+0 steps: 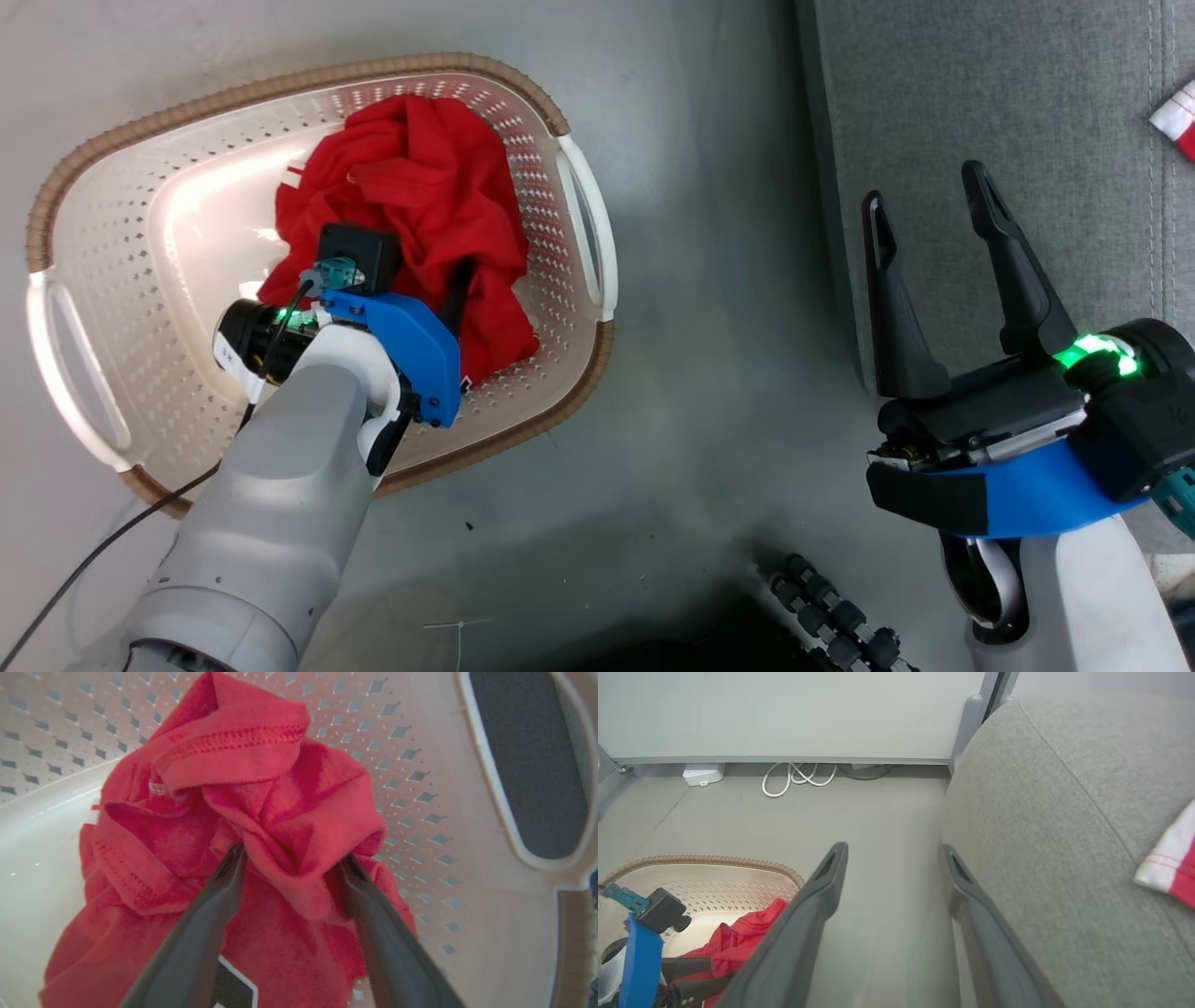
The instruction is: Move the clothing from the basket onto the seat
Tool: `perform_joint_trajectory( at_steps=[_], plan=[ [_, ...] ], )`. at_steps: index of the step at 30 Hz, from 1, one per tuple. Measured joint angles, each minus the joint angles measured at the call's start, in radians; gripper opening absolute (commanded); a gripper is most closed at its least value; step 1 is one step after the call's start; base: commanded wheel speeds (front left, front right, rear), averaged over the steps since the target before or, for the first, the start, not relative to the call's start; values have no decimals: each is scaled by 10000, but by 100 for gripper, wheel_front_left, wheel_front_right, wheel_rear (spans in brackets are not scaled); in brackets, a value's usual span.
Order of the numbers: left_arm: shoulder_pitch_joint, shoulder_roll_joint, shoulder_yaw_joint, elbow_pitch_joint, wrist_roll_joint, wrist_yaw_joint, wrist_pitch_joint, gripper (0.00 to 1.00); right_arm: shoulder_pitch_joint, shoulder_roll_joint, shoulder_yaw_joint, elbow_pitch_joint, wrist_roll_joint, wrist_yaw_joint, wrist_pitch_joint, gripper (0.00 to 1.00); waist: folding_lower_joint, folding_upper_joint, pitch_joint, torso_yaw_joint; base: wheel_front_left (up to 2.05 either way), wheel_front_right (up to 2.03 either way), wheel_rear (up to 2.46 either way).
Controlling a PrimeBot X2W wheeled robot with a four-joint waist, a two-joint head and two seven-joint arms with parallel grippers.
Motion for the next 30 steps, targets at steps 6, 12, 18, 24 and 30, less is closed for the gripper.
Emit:
perform_joint_trajectory(
  at_steps=[6, 12, 18, 24, 30],
  plan=[
    [-8, -38, -69, 242, -115, -6, 265, 0, -65, 2, 36, 207, 219, 0, -121, 100, -1, 0, 76, -191, 0, 0, 0],
    [-35, -36, -165, 351, -125, -13, 270, 0, -221, 2, 58, 347, 311, 0, -234, 100, -2, 0, 33, -280, 0, 0, 0],
    [-30, -38, -184, 428, -244, -29, 194, 0, -266, 6, 29, 525, 303, 0, -251, 100, -2, 0, -160, -197, 0, 0, 0],
    [89, -48, -267, 466, -318, -63, 15, 0, -452, 8, 56, 750, 159, 0, -198, 100, -2, 0, -724, 12, 0, 0, 0],
    [702, -58, -454, 384, -464, -100, -290, 0, -470, 21, 165, 1290, -69, 0, -33, 100, -2, 0, -1877, 338, 0, 0, 0]
  ],
)
